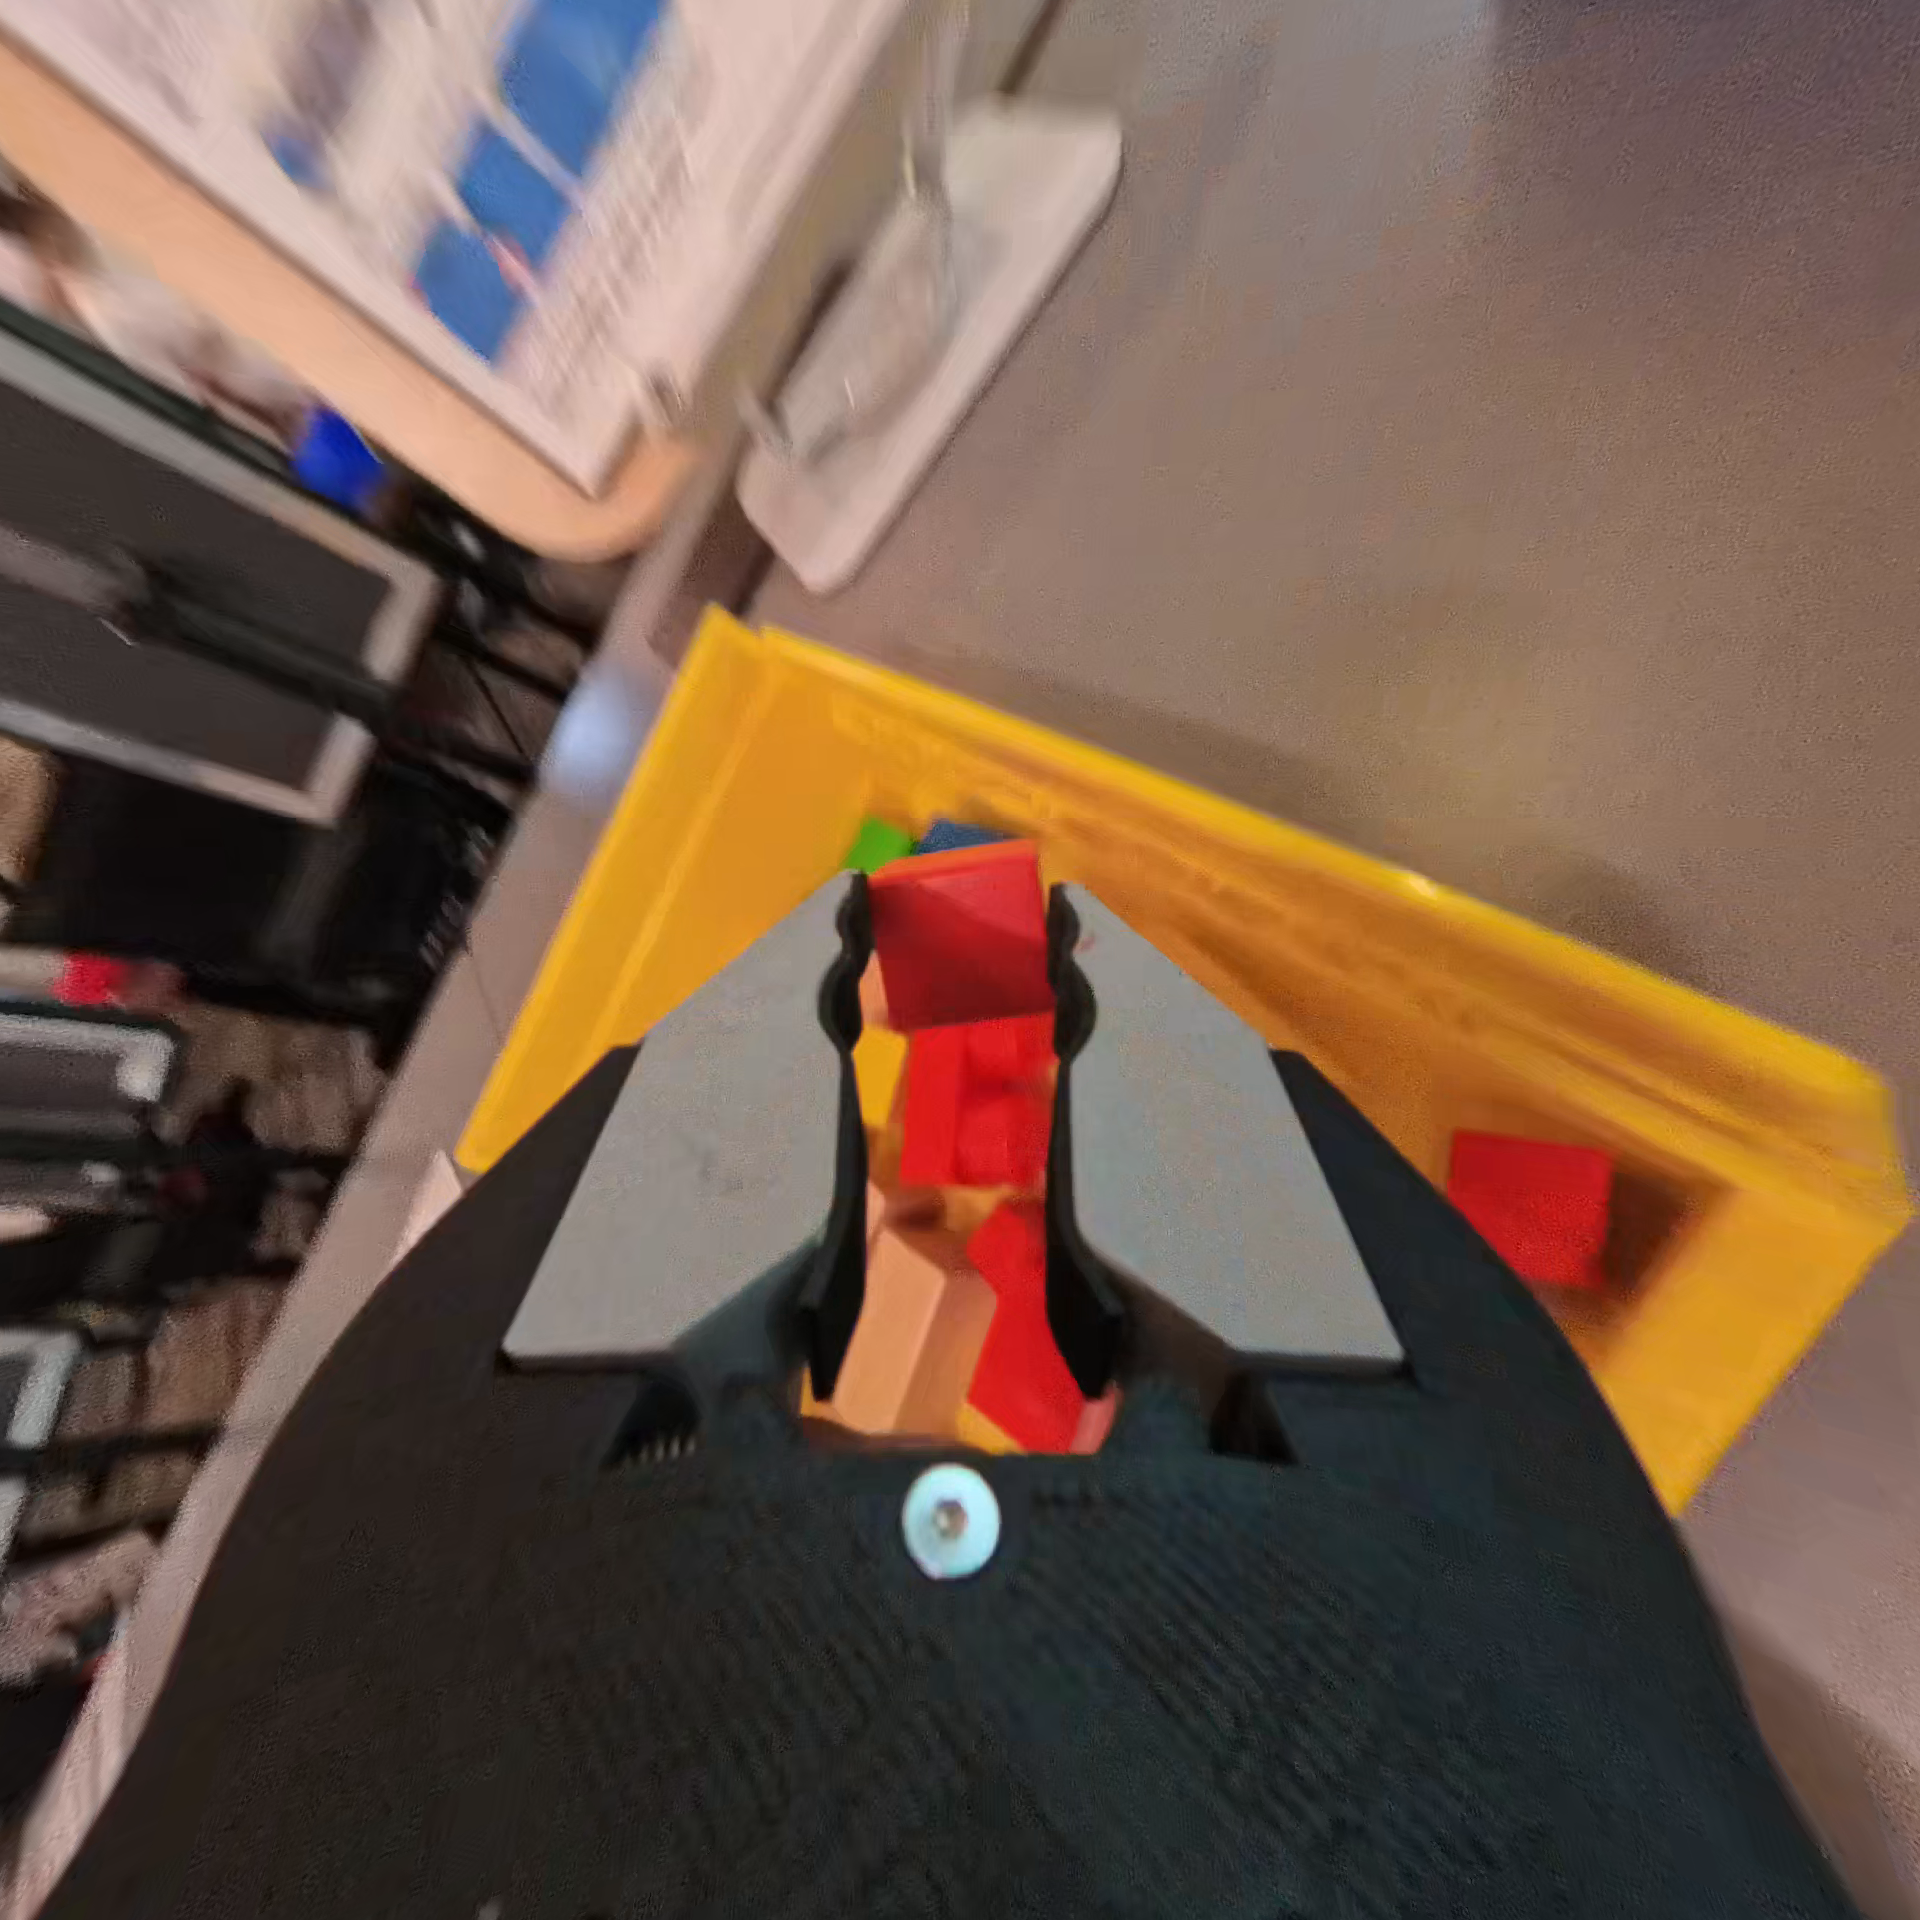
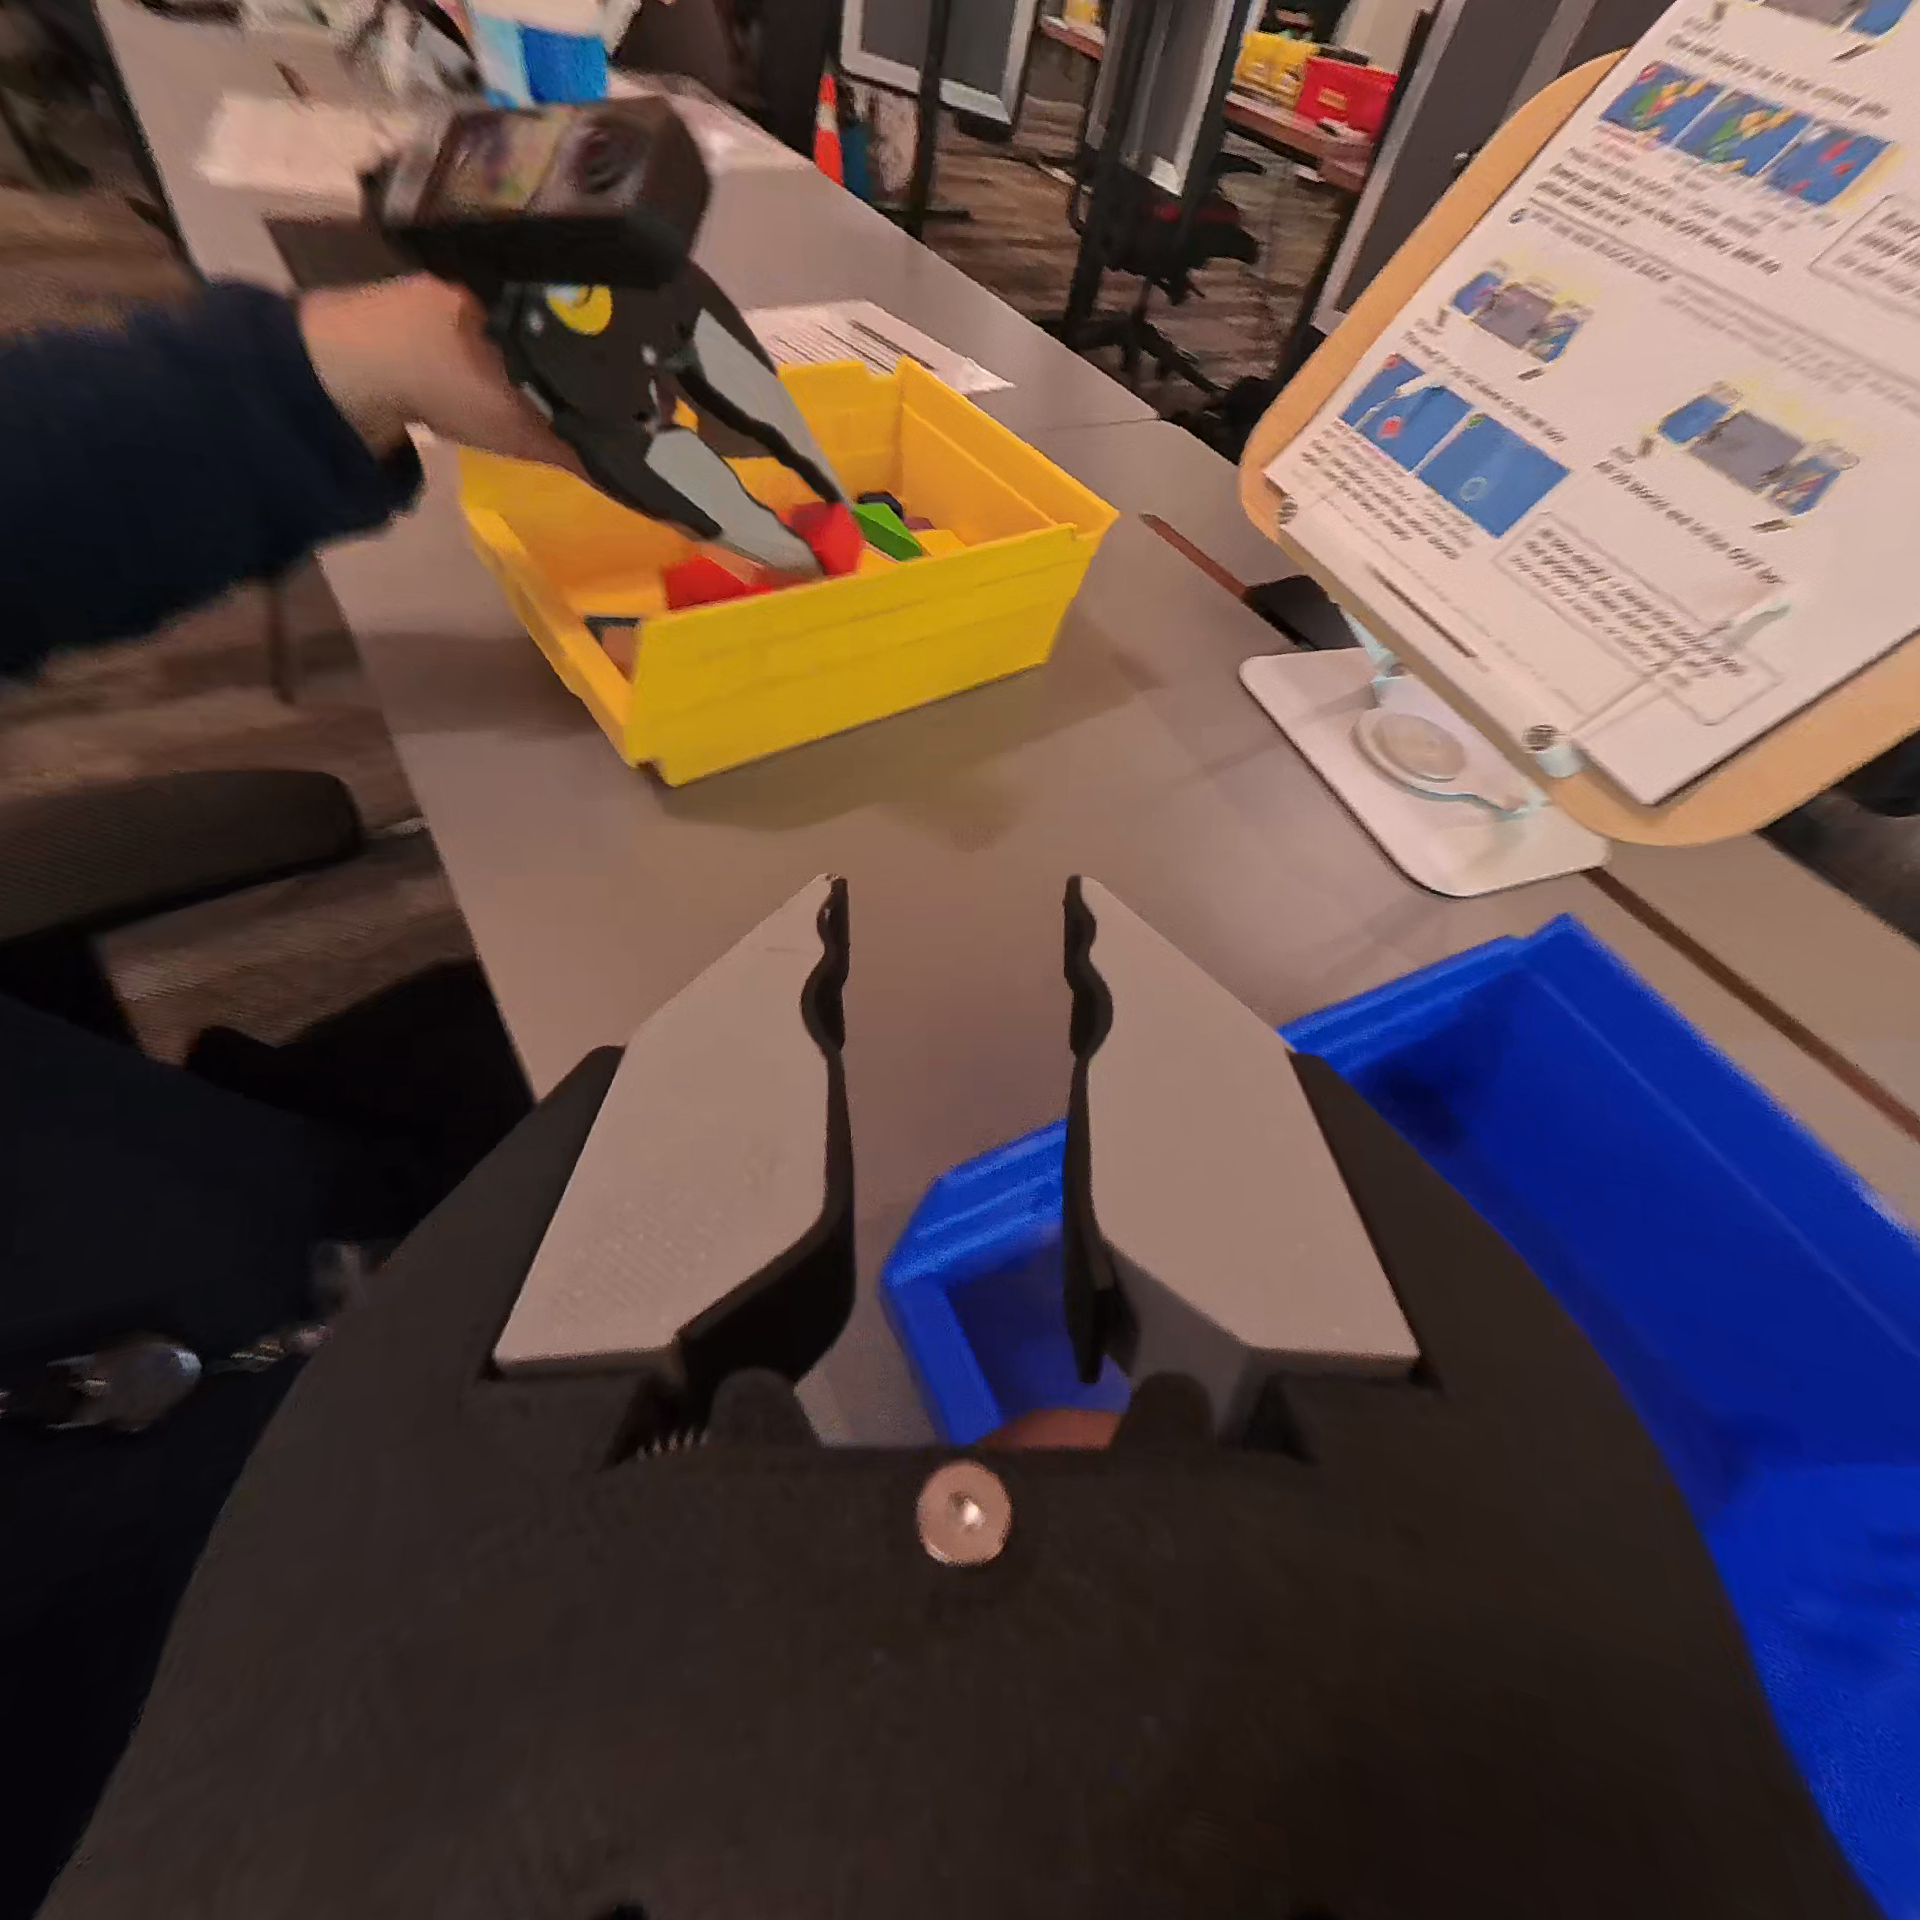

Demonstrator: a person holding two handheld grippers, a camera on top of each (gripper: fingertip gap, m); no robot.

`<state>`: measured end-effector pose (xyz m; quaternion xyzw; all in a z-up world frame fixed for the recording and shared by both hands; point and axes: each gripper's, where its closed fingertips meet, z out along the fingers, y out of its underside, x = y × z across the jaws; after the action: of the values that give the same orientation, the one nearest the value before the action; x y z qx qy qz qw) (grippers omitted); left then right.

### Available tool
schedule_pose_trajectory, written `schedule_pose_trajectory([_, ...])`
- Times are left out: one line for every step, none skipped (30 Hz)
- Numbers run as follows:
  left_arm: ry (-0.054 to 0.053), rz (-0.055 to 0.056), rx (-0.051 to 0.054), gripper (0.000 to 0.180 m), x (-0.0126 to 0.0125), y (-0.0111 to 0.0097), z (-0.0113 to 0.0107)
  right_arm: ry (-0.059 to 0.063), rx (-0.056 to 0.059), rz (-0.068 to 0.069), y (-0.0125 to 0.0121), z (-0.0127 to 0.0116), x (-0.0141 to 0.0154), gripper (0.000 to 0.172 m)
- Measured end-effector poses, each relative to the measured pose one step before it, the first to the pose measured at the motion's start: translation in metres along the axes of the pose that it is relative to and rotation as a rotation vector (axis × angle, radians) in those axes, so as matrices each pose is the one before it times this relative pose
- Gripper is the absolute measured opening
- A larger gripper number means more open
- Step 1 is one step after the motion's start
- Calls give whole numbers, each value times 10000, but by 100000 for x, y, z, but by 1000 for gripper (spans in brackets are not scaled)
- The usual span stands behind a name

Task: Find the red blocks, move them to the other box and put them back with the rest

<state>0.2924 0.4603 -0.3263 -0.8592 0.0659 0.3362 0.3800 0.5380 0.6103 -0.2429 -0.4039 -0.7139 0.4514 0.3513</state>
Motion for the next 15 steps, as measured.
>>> schedule_pose_trajectory([-574,569,1406,32,336,-2342,-1301,-496,186,454,-210,336,-501,39])
schedule_pose_trajectory([-544,489,1276,32,350,-2367,-1129,-601,191,489,-222,428,-638,39])
schedule_pose_trajectory([-241,589,1361,32,829,-2618,-1030,-674,187,516,-193,522,-740,40])
schedule_pose_trajectory([-26,472,1293,32,1040,-2702,-808,-687,160,517,-141,618,-754,41])
schedule_pose_trajectory([-50,166,925,32,744,-2363,-440,-686,146,476,-112,693,-766,44])
schedule_pose_trajectory([145,156,804,32,884,-2172,-257,-704,135,408,-52,756,-814,47])
schedule_pose_trajectory([93,226,866,32,754,-2187,-196,-688,103,349,31,787,-779,48])
schedule_pose_trajectory([43,75,778,32,513,-2004,-109,-584,44,315,118,805,-597,49])
schedule_pose_trajectory([212,-167,621,32,598,-1717,-42,-458,12,287,154,760,-374,51])
schedule_pose_trajectory([128,-165,610,31,498,-1596,-32,-387,48,263,95,706,-249,55])
schedule_pose_trajectory([87,28,552,32,436,-1425,88,-366,73,253,64,615,-206,55])
schedule_pose_trajectory([211,194,124,32,542,-777,179,-411,53,251,53,544,-287,55])
schedule_pose_trajectory([-23,294,-175,32,109,-277,77,-501,35,239,45,423,-473,54])
schedule_pose_trajectory([-210,275,-19,32,-191,-358,-91,-503,32,207,30,315,-542,52])
schedule_pose_trajectory([-105,95,169,32,-82,-495,-151,-368,51,142,-28,173,-448,50])
